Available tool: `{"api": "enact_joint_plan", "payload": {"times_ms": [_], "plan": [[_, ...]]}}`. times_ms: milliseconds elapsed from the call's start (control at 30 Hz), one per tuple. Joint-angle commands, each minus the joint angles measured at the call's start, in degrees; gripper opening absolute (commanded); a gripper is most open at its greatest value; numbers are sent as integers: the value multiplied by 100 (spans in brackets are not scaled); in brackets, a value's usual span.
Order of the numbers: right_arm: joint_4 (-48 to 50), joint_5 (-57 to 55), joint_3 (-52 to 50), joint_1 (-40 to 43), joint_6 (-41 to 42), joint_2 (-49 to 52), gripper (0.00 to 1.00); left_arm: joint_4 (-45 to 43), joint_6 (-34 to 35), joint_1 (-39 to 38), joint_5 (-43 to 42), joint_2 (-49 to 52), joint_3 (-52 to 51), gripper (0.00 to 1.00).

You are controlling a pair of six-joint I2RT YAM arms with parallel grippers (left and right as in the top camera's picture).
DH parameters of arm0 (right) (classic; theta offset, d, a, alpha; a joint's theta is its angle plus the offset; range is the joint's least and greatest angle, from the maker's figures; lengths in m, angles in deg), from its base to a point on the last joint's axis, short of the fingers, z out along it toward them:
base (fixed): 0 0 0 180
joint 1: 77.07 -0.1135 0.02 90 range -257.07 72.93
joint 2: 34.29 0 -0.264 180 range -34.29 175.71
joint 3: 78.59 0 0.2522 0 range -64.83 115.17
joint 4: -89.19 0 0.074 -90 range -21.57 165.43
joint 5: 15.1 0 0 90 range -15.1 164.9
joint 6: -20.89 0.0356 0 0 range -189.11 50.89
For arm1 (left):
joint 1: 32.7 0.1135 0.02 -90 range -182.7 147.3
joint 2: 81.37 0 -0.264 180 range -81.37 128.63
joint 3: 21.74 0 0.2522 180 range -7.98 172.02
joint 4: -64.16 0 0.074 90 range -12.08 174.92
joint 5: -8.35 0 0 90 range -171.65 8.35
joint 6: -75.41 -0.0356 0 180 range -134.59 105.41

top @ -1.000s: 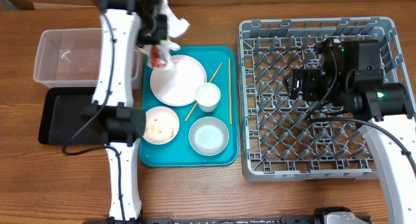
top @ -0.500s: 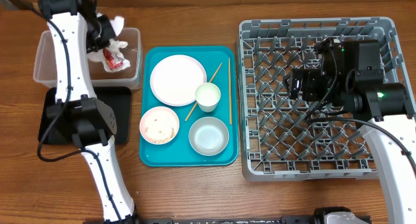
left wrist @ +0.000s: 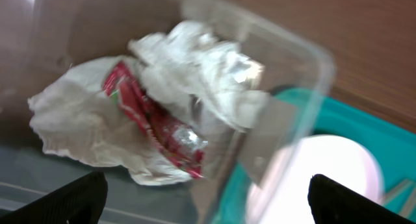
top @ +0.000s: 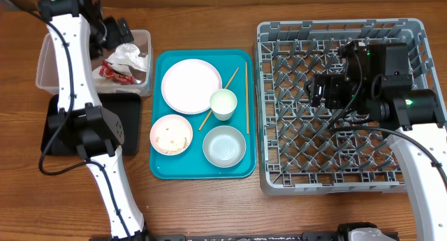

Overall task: Sort waste into correct bins and load items into the dishwasher
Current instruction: 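Grasp the red wrapper and tissue with left gripper, drop into clear bin, then move left gripper to the white paper cup and grasp it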

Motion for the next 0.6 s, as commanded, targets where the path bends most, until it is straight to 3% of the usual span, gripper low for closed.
{"api": "enact_joint_plan", "payload": {"times_ms": [0, 133, 300, 567], "plan": [[24, 52, 157, 44, 13, -4, 100, 385, -1071, -302, -1054, -396, 839, 96], [24, 52, 157, 44, 13, -4, 100, 925, -1917, -774, -1663, -411, 992, 94], [17, 50, 157, 44, 13, -4, 100, 931, -2103, -1506, -1676, -378, 592, 93], [-52, 50, 157, 44, 13, -2, 100, 933, -2201, -2789, -704, -369, -826, 90]]}}
